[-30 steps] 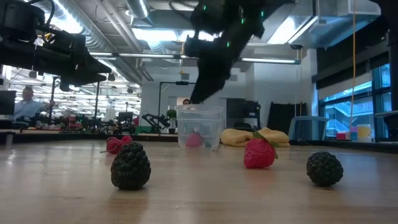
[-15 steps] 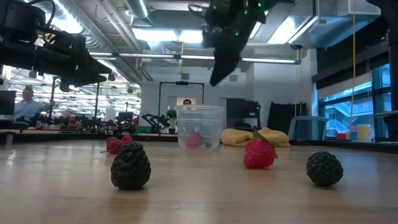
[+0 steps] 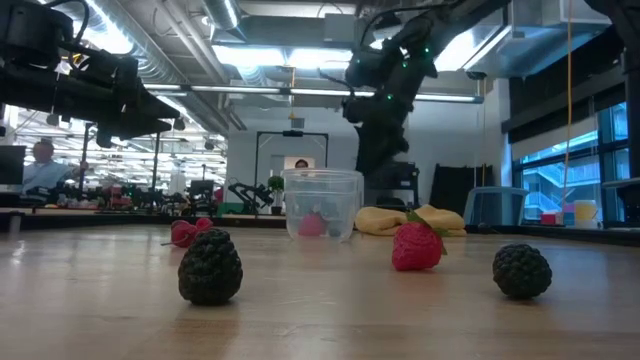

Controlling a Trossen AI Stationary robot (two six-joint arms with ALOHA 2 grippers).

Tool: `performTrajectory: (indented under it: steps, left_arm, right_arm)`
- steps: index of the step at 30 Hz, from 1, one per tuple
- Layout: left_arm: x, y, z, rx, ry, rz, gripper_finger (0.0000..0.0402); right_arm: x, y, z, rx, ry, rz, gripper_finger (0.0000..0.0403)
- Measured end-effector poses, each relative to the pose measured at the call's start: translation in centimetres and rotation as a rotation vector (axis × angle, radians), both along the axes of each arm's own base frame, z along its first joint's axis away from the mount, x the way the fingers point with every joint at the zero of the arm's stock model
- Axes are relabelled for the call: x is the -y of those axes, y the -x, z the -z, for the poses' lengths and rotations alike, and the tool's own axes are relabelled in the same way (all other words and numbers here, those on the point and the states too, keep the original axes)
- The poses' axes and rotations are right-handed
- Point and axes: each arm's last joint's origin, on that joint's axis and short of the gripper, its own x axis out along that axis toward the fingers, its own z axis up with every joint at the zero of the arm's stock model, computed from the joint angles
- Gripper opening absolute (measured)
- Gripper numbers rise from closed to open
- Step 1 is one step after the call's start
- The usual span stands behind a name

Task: Pick and placing Produce into tupperware
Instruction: Put the top red cherry into the transparent container

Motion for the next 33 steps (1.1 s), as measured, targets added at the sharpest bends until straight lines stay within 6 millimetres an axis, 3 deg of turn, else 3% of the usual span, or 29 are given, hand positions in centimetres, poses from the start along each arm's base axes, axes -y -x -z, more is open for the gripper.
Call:
performTrajectory:
  steps: [9, 19, 33]
  left_arm:
    - [0.0, 0.0, 0.0, 0.000, 0.000, 0.000, 0.0193]
    - [0.0, 0.0, 0.0, 0.003, 0.003, -0.001, 0.0193]
    - [0.0, 0.0, 0.0, 0.001, 0.000, -0.001, 0.0193]
  right_arm:
    - [-1.5, -0.5, 3.1, 0.073, 0.035, -0.040, 0.0158]
    - [-1.7, 0.1, 5.3, 0.074, 0.074, 0.002, 0.0158]
    - [-2.0, 0.0, 5.8, 0.104, 0.090, -0.009, 0.0158]
